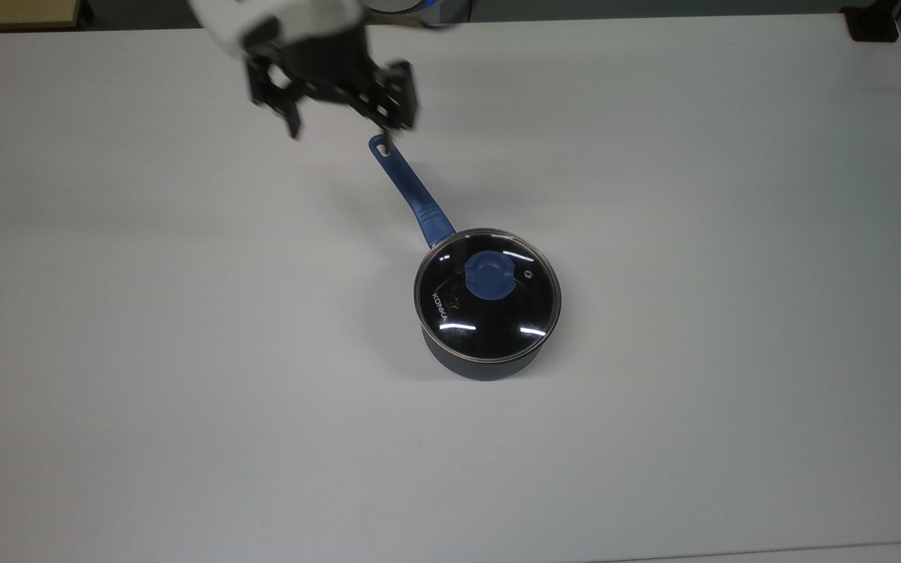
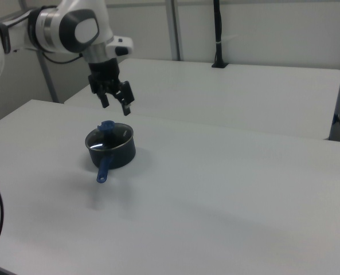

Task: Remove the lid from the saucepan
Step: 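Move the open gripper over the saucepan and lower toward the blue lid knob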

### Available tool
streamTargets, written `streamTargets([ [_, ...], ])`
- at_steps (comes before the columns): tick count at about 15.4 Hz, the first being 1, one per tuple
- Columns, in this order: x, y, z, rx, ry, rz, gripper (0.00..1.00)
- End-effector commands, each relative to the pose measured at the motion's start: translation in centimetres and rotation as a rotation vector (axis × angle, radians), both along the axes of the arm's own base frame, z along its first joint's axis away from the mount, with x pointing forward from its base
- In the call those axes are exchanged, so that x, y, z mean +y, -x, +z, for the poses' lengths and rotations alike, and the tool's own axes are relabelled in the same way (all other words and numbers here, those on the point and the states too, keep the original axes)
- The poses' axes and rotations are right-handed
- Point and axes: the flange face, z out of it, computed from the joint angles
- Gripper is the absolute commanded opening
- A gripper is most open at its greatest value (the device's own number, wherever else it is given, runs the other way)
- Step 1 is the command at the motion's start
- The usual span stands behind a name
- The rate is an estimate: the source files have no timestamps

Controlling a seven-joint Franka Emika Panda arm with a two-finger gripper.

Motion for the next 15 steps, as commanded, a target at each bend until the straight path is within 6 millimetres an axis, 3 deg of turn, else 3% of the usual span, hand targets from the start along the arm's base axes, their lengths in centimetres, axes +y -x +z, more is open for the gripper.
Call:
streamTargets([
  [1, 5.1, -2.5, -2.6, -0.040, -0.023, -0.061, 1.00],
  [4, 8.1, -4.1, -4.8, -0.094, -0.027, -0.042, 1.00],
  [10, 11.7, -6.4, -9.1, -0.107, -0.011, 0.014, 1.00],
  [15, 14.9, -6.4, -11.3, -0.096, -0.005, 0.059, 1.00],
])
